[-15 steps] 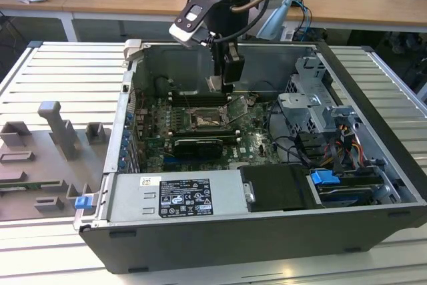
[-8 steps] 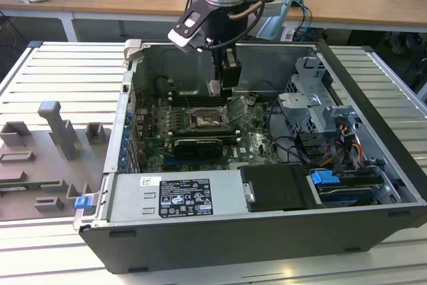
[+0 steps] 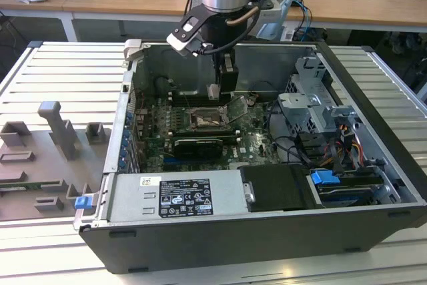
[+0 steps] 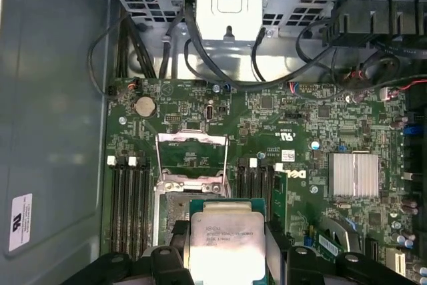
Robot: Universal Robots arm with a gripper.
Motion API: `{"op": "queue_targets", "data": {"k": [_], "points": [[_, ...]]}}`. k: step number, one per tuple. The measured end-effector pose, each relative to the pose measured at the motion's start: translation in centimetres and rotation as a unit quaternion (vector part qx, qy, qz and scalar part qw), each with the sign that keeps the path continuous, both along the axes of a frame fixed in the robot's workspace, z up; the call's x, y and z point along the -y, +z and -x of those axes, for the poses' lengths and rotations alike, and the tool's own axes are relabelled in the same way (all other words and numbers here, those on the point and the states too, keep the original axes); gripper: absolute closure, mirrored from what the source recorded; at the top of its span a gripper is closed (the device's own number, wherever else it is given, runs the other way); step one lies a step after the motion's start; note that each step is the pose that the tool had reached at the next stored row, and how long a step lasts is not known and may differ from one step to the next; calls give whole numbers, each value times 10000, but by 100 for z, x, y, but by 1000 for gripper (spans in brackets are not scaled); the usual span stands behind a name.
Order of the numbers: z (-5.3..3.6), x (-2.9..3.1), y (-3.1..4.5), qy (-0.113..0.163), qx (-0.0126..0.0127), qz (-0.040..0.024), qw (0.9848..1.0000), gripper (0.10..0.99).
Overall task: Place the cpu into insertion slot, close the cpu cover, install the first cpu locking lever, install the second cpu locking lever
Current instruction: 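Place the cpu into insertion slot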
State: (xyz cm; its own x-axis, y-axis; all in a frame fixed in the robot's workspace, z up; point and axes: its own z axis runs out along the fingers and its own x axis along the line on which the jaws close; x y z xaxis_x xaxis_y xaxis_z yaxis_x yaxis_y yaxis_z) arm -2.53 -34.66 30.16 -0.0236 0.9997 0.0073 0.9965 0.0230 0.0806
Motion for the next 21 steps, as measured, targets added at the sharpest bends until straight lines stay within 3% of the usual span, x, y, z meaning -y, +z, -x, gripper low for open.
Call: {"op": "queue_targets", "data": {"k": [21], "points": [[3,0,-151,0,0,1,10000,549]]}}
